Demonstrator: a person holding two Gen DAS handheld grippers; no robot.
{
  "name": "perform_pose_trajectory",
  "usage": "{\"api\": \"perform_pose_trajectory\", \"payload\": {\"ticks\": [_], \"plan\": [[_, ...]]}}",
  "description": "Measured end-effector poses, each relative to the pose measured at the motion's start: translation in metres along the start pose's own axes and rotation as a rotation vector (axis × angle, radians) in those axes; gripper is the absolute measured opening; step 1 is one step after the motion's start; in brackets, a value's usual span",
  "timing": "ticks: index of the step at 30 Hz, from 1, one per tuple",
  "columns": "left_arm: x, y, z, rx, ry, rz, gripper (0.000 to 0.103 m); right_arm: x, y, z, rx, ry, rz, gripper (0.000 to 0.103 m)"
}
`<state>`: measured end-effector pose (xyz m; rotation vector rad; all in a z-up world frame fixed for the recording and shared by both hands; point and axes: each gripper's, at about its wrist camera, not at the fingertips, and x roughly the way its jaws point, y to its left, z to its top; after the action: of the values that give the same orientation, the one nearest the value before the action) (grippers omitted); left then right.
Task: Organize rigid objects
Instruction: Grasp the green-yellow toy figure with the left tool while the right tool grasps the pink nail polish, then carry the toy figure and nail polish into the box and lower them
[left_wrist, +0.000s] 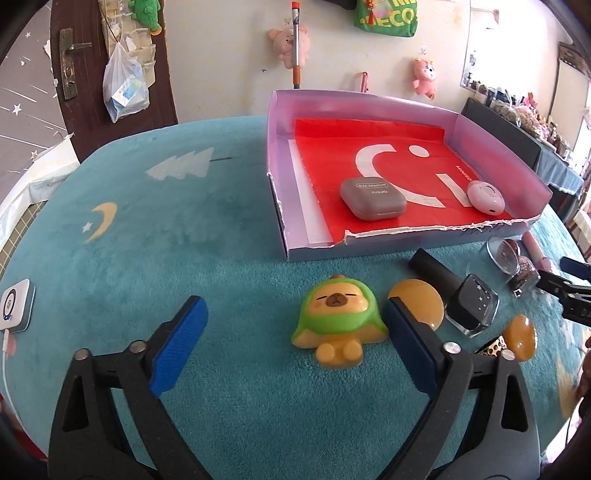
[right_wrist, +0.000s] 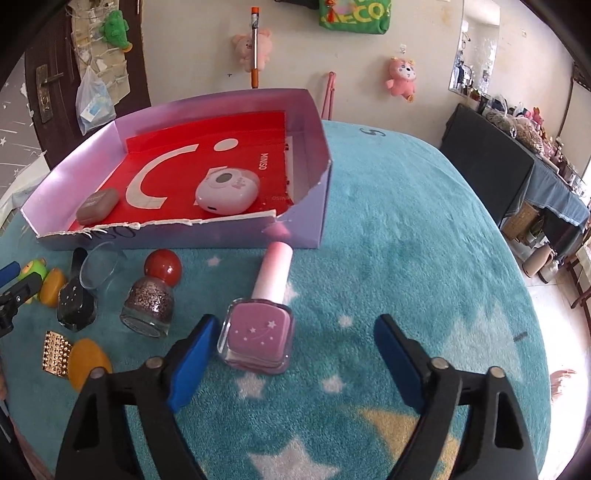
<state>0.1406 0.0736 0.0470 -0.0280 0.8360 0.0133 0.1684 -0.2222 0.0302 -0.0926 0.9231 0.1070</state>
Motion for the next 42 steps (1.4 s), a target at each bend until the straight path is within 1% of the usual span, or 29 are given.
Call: {"api": "perform_pose_trajectory", "payload": {"ticks": [1, 3, 4, 5, 6, 7, 8, 15, 18, 20, 28, 32, 34, 37, 42], "plan": [[0.001, -0.001, -0.001, 0.006, 0.007, -0.006, 0.086, 0.0, 0.0, 0.0, 0.0, 0.0, 0.009, 0.077], [0.003, -0.005, -0.002, 0.024, 0.021, -0.018, 0.071, -0.002, 0.002, -0.001, -0.011, -0.01, 0.032, 0.069], [0.005, -0.007, -0.003, 0.032, 0.026, -0.028, 0.066, -0.002, 0.004, -0.001, -0.02, -0.012, 0.042, 0.063], [0.007, -0.009, -0.004, 0.037, 0.034, -0.042, 0.056, -0.004, 0.007, -0.002, -0.034, -0.019, 0.057, 0.055], [0.007, -0.011, -0.004, 0.042, 0.032, -0.043, 0.051, -0.006, 0.009, -0.003, -0.048, -0.026, 0.083, 0.048], [0.007, -0.013, -0.004, 0.048, 0.024, -0.041, 0.047, -0.007, 0.01, -0.004, -0.051, -0.031, 0.085, 0.041], [0.006, -0.014, -0.004, 0.053, 0.021, -0.046, 0.044, -0.008, 0.01, -0.005, -0.05, -0.035, 0.091, 0.041], [-0.011, -0.012, -0.001, 0.034, -0.021, -0.081, 0.043, -0.03, 0.007, -0.008, -0.045, -0.096, 0.117, 0.041], [-0.018, -0.016, -0.001, 0.053, -0.039, -0.086, 0.043, -0.033, 0.008, -0.009, -0.048, -0.101, 0.122, 0.041], [-0.018, -0.016, -0.002, 0.057, -0.038, -0.088, 0.043, -0.033, 0.008, -0.01, -0.047, -0.097, 0.128, 0.041], [-0.024, -0.015, -0.007, 0.053, -0.048, -0.094, 0.043, -0.038, 0.01, -0.015, -0.047, -0.102, 0.139, 0.041], [-0.034, -0.016, -0.005, 0.054, -0.071, -0.103, 0.043, -0.045, 0.011, -0.013, -0.051, -0.118, 0.155, 0.041], [-0.04, -0.02, 0.0, 0.062, -0.086, -0.118, 0.043, -0.05, 0.011, -0.008, -0.051, -0.125, 0.18, 0.041], [-0.048, -0.03, 0.013, 0.086, -0.109, -0.152, 0.043, -0.056, 0.011, 0.008, -0.054, -0.137, 0.222, 0.041], [-0.046, -0.058, 0.045, 0.167, -0.145, -0.204, 0.043, -0.055, 0.015, 0.044, -0.082, -0.147, 0.277, 0.041]]}}
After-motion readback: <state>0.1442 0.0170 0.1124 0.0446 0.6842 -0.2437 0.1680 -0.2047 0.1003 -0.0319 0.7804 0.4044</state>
